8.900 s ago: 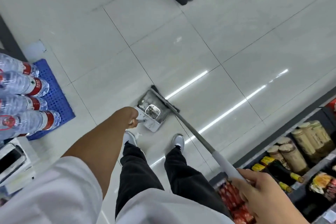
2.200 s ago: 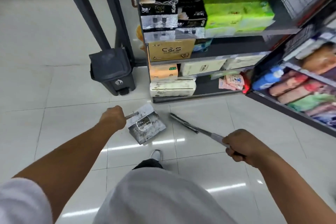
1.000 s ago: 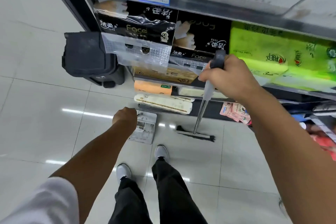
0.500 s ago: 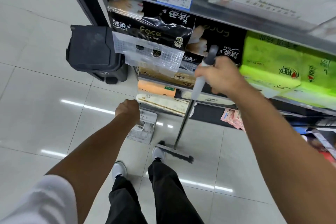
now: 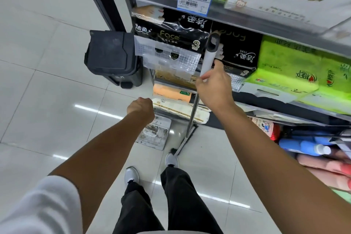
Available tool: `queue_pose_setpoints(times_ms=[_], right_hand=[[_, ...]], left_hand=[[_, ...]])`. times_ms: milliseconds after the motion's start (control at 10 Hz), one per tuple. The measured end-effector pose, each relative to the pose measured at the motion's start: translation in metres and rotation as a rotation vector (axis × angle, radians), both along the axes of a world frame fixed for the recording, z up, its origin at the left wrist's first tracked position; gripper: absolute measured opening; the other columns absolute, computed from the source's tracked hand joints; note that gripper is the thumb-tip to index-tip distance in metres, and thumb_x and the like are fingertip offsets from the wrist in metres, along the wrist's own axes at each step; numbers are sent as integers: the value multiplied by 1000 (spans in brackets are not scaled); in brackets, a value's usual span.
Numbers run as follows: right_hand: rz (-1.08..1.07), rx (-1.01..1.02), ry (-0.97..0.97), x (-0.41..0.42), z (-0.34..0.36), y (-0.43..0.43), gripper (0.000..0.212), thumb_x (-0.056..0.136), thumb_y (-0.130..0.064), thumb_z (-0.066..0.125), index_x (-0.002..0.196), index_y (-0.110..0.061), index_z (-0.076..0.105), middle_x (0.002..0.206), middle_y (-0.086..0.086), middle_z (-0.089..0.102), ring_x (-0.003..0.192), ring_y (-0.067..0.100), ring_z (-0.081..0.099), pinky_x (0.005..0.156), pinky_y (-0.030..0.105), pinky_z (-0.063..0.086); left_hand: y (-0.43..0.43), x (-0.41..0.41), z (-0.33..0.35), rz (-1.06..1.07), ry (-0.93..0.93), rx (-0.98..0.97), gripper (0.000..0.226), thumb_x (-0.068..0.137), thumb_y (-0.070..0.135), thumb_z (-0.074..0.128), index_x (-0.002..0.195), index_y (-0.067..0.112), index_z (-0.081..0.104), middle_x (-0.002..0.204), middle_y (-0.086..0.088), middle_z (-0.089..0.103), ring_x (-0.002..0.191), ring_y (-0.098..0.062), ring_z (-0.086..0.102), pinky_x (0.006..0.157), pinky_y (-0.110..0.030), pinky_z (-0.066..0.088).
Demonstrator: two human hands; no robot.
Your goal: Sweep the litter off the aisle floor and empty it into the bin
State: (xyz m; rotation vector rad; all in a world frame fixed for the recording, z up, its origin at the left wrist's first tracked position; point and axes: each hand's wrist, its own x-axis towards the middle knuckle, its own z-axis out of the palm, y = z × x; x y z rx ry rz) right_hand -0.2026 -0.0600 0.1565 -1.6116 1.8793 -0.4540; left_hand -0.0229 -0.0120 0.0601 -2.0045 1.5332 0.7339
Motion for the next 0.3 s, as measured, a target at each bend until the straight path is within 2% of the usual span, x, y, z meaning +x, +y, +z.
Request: queue_pose_setpoints(times_ms=[100, 200, 300], right_hand=[[30, 51, 28, 1, 11, 9, 57, 91, -18, 60, 140, -1, 37, 105, 12, 65, 89, 22, 60, 72, 28, 48], [110, 72, 73, 0, 22, 28, 50, 90, -20, 54, 137, -6, 43, 105, 13, 65, 103, 31, 57, 82, 37, 51], [213, 104, 182, 1, 40, 40, 41, 90, -21, 51, 129, -7, 51, 102, 12, 66, 105, 32, 57, 86, 35, 43]], left_hand=[[3, 0, 20, -26, 4, -17, 27, 82, 14, 60, 109, 9, 61, 91, -9, 58, 93, -25, 63, 76, -30, 51], [13, 0, 46, -31, 30, -65, 32, 84, 15, 58, 115, 9, 60, 105, -9, 62, 97, -25, 60, 76, -31, 48], [12, 2, 73, 22, 54, -120, 33, 84, 17, 58, 115, 9, 61, 104, -8, 60, 87, -24, 55, 73, -31, 47]])
